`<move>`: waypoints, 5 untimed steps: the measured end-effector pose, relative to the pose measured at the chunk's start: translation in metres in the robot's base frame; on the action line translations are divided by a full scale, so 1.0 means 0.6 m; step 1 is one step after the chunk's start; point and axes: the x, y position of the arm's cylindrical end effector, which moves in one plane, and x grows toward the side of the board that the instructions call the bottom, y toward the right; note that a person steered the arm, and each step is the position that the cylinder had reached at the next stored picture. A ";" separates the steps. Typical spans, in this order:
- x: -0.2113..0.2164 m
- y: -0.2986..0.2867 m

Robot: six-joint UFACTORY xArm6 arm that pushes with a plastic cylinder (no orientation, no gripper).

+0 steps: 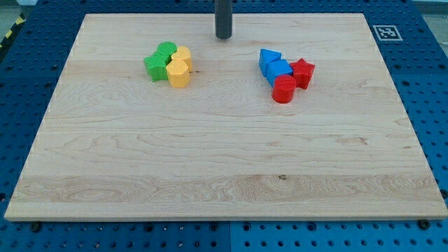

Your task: Separate the red star diagonal to the red circle

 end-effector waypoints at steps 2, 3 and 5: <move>0.015 0.014; 0.053 0.068; 0.098 0.217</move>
